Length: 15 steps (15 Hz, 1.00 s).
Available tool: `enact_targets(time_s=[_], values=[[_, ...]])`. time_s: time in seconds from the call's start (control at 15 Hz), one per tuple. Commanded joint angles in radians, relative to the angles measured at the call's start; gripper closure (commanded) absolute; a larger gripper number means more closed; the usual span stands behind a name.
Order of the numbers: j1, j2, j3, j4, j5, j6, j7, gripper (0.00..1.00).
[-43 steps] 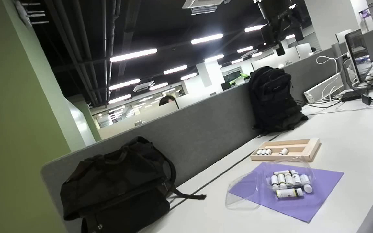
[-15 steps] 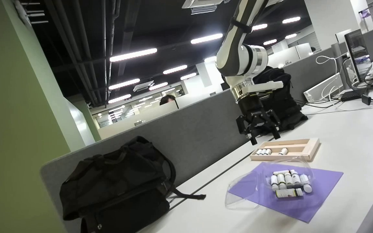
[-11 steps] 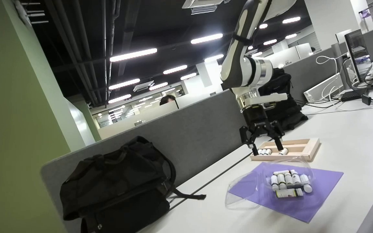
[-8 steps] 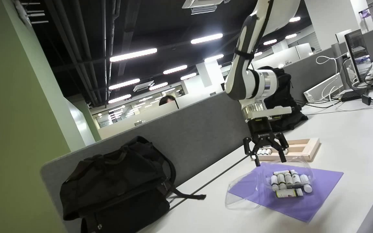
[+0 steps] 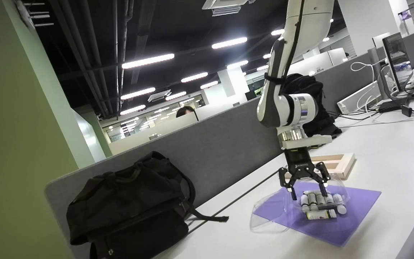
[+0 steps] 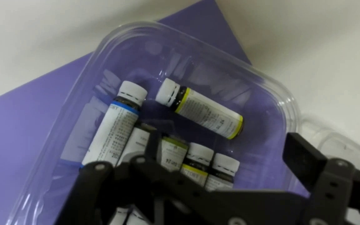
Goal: Take one bottle out of the box and put it on the counter
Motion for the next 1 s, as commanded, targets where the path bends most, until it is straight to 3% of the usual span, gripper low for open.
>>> enact_targets(time_s=[0.0,0.47,0.93], values=[[-0.006,0.010,-0.012,0.004,-0.006,-0.006,0.052,0.00],[0.013,0.021,-0.037,-0.020,-0.025,0.140,0.080,0.00],[0.025,0.054,-0.047,-0.012,-0.099,0.132,0.149,0.00]])
